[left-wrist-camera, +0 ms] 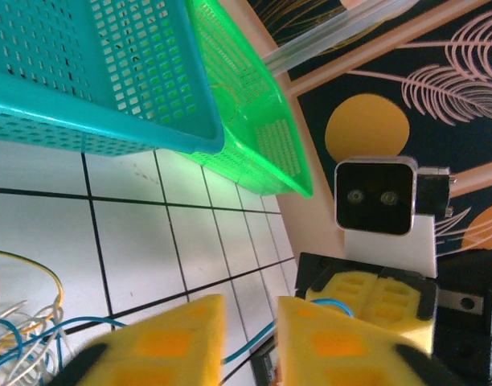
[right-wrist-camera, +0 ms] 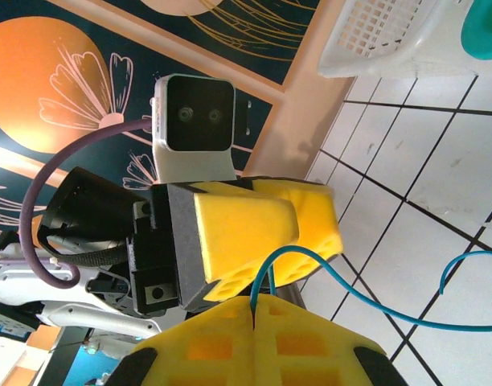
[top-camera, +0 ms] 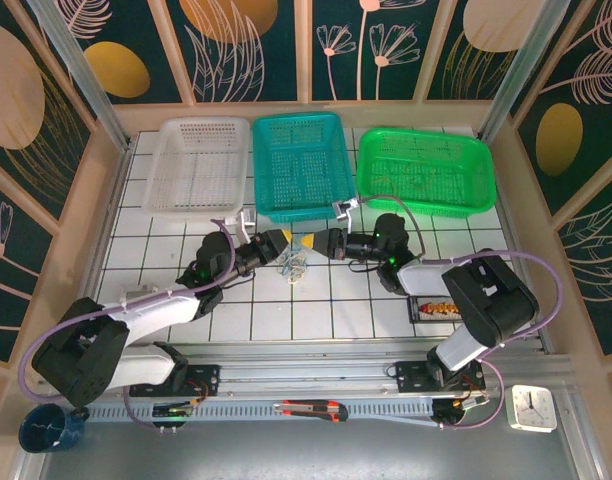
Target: Untangle the cables
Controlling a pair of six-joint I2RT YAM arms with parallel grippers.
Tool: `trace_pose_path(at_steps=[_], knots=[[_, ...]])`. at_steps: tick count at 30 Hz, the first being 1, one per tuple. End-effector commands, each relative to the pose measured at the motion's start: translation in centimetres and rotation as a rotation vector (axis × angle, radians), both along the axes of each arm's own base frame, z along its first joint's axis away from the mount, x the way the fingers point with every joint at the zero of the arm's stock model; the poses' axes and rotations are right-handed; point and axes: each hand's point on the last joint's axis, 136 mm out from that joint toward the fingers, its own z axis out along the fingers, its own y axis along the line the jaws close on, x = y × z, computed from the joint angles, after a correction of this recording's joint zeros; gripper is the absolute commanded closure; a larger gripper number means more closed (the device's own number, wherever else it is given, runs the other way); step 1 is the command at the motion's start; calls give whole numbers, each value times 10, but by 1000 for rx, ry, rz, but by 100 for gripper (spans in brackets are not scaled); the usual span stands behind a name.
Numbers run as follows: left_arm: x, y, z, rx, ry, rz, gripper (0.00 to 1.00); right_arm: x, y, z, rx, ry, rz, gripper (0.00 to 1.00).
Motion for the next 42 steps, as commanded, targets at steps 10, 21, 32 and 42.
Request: trace_pose_path(at_steps=[10, 21, 32, 42], knots=[[6, -8, 90, -44, -173, -15, 100, 4, -16, -27, -161, -68, -91, 60], [4, -9, 129, -109, -196, -25, 100, 31, -17, -65, -507, -270, -267, 51], [3, -9, 142, -141, -190, -22, 100, 54, 26, -59, -575, -459, -328, 47], [-2, -10, 195, -223, -247, -43, 100, 76, 40, -97, -641, -411, -334, 51]])
